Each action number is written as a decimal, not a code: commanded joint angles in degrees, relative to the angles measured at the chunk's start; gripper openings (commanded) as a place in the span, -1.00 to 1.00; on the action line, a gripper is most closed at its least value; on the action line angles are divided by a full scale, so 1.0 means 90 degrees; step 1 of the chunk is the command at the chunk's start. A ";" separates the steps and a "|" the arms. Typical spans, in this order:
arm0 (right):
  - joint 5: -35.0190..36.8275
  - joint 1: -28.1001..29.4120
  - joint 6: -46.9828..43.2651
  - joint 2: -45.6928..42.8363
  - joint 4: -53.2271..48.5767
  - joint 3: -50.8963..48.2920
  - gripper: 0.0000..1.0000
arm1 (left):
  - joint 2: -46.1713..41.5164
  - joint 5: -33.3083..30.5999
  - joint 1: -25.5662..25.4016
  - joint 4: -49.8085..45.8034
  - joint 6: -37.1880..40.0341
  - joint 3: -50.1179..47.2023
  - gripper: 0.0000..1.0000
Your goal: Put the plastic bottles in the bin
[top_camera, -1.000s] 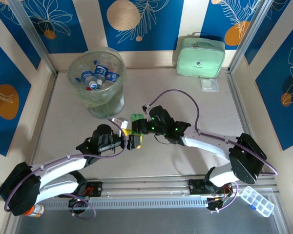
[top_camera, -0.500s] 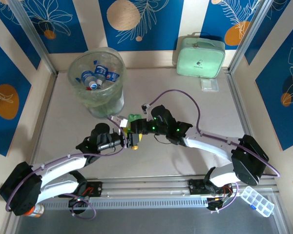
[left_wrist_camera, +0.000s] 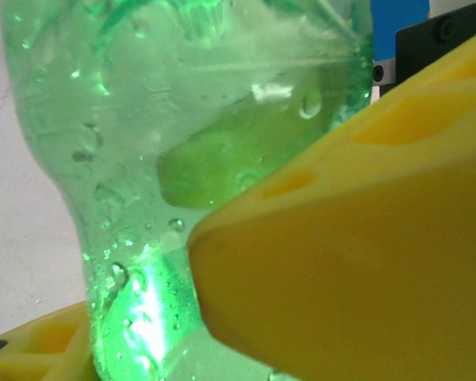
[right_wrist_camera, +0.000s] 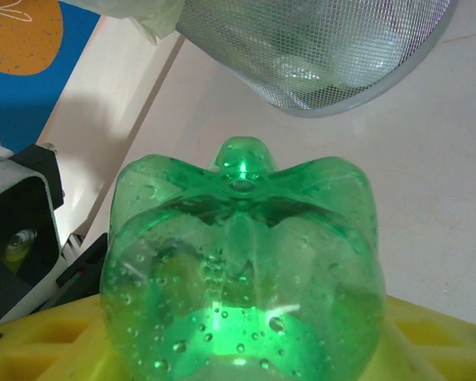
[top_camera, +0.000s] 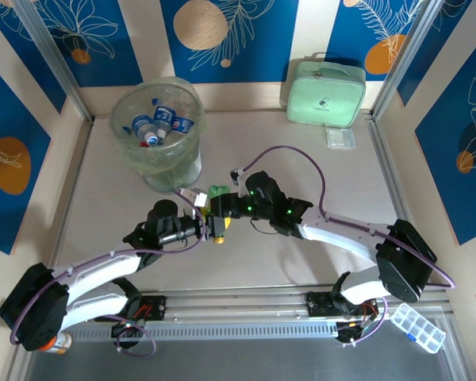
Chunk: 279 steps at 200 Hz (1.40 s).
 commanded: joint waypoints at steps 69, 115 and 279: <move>0.0469 0.0075 -0.0121 -0.0200 -0.0099 -0.0087 0.84 | -0.0198 -0.0290 0.0066 0.0099 0.0121 0.0048 -0.14; 0.0877 0.0109 -0.0219 -0.0405 -0.0137 -0.0205 0.98 | -0.0251 -0.0438 0.0086 -0.0025 0.0147 0.0048 -0.16; 0.3431 0.0337 -0.0990 -0.1975 0.0120 -0.1180 0.89 | -0.1198 -0.2715 0.0026 -0.4542 0.0460 0.3487 -0.52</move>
